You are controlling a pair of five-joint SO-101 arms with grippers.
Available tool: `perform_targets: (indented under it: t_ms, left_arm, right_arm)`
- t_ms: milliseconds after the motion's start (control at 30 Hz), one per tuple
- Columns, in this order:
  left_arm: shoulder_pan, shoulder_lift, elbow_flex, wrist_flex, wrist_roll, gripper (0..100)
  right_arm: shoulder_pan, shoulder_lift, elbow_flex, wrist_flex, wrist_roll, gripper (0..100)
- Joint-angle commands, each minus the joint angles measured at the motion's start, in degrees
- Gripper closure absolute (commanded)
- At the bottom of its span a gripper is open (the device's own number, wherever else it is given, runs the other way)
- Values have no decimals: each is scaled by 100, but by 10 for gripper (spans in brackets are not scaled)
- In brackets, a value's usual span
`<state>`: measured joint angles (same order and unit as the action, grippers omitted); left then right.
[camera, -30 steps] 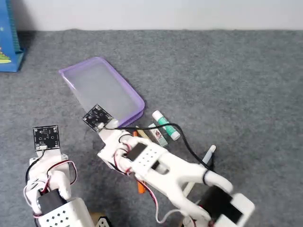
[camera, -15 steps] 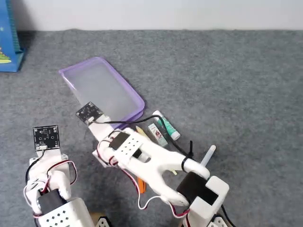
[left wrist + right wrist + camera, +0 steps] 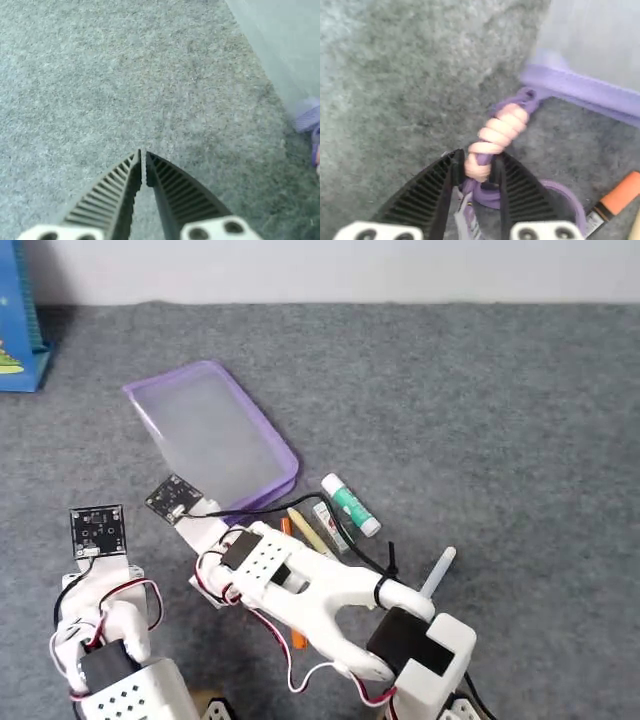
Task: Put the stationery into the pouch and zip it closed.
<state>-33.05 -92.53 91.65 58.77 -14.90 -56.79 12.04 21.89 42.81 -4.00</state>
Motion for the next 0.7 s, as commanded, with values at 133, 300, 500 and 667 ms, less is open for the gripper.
perform_targets:
  t_ms: [133,300,500,667]
  left_arm:
    - [-9,-53,-163,-141,53,983]
    - [0,-53,-207,-141,53,980]
    - [589,-53,-400,176,70,844]
    - [1134,-53,-857,695,1002,771]
  right_arm:
    - [497,-127,-316,312,334,988]
    - [549,-646,-369,1015,835,988]
    - [558,-1464,-299,1648,976,988]
    - [558,-2343,97,1666,1134,988]
